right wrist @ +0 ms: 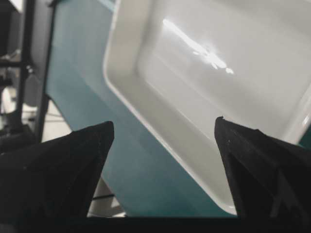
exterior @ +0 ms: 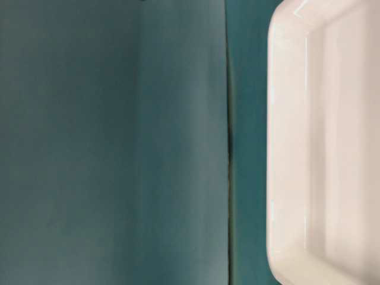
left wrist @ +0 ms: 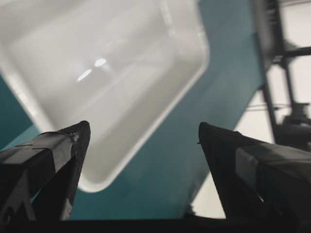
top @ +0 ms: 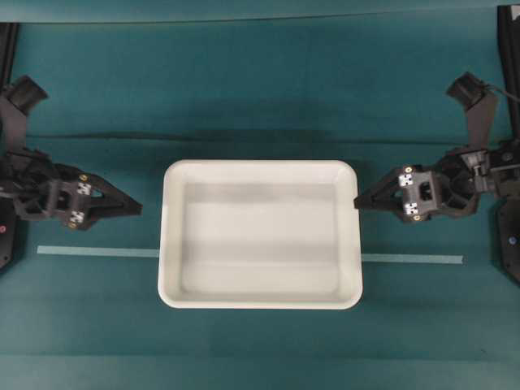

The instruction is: Lift the white case with both hands.

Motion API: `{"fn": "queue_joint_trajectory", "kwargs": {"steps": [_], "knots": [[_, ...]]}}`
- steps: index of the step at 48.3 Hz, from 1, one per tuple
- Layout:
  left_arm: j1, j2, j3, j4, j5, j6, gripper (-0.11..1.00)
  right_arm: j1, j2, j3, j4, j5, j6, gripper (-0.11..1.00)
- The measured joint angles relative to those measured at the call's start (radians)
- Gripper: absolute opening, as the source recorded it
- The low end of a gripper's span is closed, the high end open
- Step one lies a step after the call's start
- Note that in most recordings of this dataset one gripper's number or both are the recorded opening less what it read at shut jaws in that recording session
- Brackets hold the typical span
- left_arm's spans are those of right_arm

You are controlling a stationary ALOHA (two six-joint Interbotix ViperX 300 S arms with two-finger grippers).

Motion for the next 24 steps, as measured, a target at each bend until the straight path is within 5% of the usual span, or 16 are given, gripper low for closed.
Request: {"fn": "queue_joint_trajectory", "kwargs": {"steps": [24], "knots": [[0.002, -0.14, -0.015, 0.002, -0.006, 0.314, 0.95, -0.002, -0.143, 0.0, -0.002, -0.097, -0.256, 0.89]]}}
